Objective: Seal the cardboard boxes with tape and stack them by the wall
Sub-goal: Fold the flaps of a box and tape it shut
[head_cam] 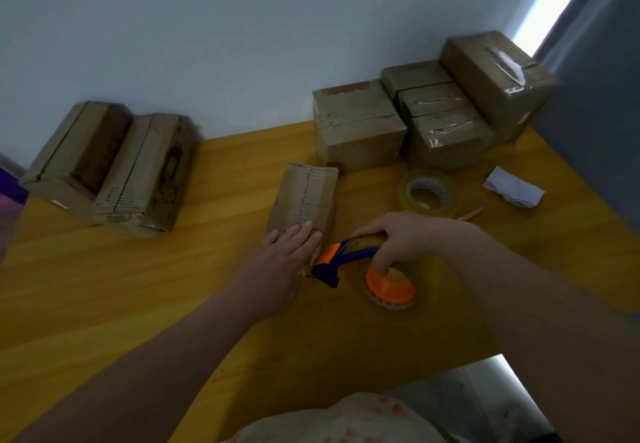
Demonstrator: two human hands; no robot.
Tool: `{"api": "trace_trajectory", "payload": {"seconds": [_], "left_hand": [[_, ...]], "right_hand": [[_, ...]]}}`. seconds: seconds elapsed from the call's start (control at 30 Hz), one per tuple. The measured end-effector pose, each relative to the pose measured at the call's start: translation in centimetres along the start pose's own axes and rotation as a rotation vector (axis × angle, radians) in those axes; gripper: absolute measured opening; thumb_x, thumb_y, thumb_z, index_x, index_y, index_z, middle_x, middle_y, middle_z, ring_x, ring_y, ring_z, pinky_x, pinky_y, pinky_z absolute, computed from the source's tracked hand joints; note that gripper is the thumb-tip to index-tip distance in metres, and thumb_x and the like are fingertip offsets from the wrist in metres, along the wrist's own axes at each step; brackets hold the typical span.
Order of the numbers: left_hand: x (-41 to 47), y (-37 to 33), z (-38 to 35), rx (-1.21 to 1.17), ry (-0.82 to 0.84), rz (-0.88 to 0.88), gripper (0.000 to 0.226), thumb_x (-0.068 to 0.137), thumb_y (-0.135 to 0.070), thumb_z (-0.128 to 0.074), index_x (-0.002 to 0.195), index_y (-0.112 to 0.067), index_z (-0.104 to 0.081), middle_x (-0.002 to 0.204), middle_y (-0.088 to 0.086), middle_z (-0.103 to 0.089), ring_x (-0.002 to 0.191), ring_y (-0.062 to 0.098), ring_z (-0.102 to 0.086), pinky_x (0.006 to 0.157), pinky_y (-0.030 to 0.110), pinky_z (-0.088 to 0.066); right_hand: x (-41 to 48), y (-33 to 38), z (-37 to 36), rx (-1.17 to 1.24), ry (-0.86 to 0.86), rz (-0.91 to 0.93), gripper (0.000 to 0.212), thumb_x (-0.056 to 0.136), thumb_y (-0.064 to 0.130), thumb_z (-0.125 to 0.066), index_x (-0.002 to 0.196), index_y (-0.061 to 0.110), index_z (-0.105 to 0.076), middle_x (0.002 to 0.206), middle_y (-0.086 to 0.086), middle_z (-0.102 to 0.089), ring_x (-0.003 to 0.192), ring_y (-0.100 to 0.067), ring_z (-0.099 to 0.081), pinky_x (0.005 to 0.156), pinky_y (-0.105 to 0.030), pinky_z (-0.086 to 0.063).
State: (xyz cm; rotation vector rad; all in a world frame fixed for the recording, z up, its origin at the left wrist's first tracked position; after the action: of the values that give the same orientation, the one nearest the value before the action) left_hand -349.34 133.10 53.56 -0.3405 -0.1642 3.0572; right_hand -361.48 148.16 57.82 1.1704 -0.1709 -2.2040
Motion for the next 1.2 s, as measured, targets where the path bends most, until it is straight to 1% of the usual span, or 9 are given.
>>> {"api": "trace_trajectory", "payload": {"seconds": [0.2,0.33,0.4,0.47,0.53,0.67,0.8,1.0,1.2], "left_hand": [[0.2,0.2,0.1,-0.005,-0.074,0.006,0.068,0.103,-0.017,-0.040,0.152,-0.029,0.005,0.160,-0.007,0.009,0.148,0.012,0.003,0.118,0.030,0.000],[0.6,0.2,1.0,0.032,-0.193,-0.015,0.071,0.094,-0.002,-0.051,0.152,-0.025,-0.017,0.159,-0.004,-0.013,0.146,0.014,-0.019,0.115,0.028,-0.013],[0.4,-0.1,1.7,0.037,-0.246,-0.053,0.071,0.072,0.003,-0.076,0.137,-0.016,-0.052,0.142,0.004,-0.050,0.125,0.021,-0.054,0.100,0.033,-0.044],[0.2,0.3,2.3,0.054,-0.290,-0.038,0.069,0.043,0.004,-0.090,0.107,-0.012,-0.072,0.109,0.006,-0.071,0.090,0.023,-0.072,0.064,0.032,-0.058],[0.4,1.0,2.9,0.059,-0.289,-0.006,0.066,0.039,0.006,-0.089,0.101,-0.012,-0.074,0.102,0.006,-0.073,0.082,0.023,-0.073,0.054,0.031,-0.056],[1.0,1.6,6.6,0.008,-0.242,0.114,0.038,0.091,-0.012,-0.058,0.127,-0.023,-0.059,0.125,0.002,-0.062,0.108,0.026,-0.061,0.078,0.035,-0.051],[1.7,2.2,11.4,0.011,-0.214,0.158,0.031,0.095,-0.015,-0.050,0.122,-0.025,-0.062,0.113,0.003,-0.065,0.105,0.024,-0.059,0.082,0.034,-0.049],[2.2,1.5,12.7,-0.059,-0.039,0.063,0.023,0.091,-0.010,-0.056,0.101,-0.022,-0.073,0.104,-0.005,-0.070,0.097,0.016,-0.063,0.078,0.028,-0.049],[3.2,-0.4,11.5,-0.016,-0.069,0.031,0.025,0.091,-0.009,-0.052,0.101,-0.024,-0.069,0.101,-0.005,-0.065,0.095,0.018,-0.061,0.073,0.029,-0.050]], "right_hand": [[0.6,-1.6,-2.7,-0.163,-0.019,-0.150,0.058,0.067,0.044,-0.077,0.118,0.023,-0.060,0.093,0.000,-0.061,0.076,-0.017,-0.059,0.056,-0.029,-0.047],[-1.2,-2.8,-1.6,-0.168,-0.326,-0.136,0.087,0.075,0.068,-0.066,0.147,0.038,-0.028,0.126,0.001,-0.056,0.113,-0.022,-0.055,0.085,-0.036,-0.052],[-1.6,-3.1,-1.8,-0.149,-0.407,-0.151,0.084,0.085,0.067,-0.053,0.153,0.037,-0.013,0.133,-0.005,-0.049,0.120,-0.025,-0.051,0.093,-0.039,-0.047],[-1.5,-3.0,-2.7,-0.137,-0.435,-0.164,0.069,0.098,0.051,-0.043,0.154,0.036,-0.005,0.135,-0.009,-0.046,0.118,-0.028,-0.051,0.092,-0.039,-0.045],[-1.1,-3.1,-3.9,-0.172,-0.429,-0.181,0.068,0.100,0.041,-0.044,0.154,0.034,-0.003,0.134,-0.010,-0.047,0.115,-0.028,-0.052,0.087,-0.037,-0.046],[-0.4,-2.1,-5.1,-0.244,-0.426,-0.147,0.070,0.097,0.036,-0.052,0.152,0.031,-0.009,0.103,-0.005,-0.057,0.091,-0.024,-0.061,0.072,-0.035,-0.051],[0.3,-1.8,-6.3,-0.286,-0.382,-0.168,0.076,0.096,0.026,-0.053,0.153,0.030,-0.003,0.078,0.002,-0.049,0.070,-0.019,-0.057,0.055,-0.031,-0.047],[0.3,-2.2,-6.9,-0.305,-0.360,-0.172,0.082,0.093,0.032,-0.058,0.153,0.032,-0.003,0.089,0.001,-0.054,0.076,-0.018,-0.056,0.056,-0.028,-0.044],[-0.8,-0.4,-3.9,-0.020,-0.627,-0.012,0.057,0.093,0.043,-0.059,0.145,0.030,-0.041,0.139,0.000,-0.049,0.123,-0.021,-0.051,0.097,-0.035,-0.046]]}}
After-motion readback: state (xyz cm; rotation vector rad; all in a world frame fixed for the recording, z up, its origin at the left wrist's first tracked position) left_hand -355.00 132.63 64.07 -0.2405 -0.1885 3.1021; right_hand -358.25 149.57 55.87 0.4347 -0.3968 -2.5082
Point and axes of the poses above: each hand's wrist, its own x-axis towards the middle knuckle, its own z-axis out of the back of the hand, y = z × x, the point moved 5 cm from there along x, towards the middle knuckle
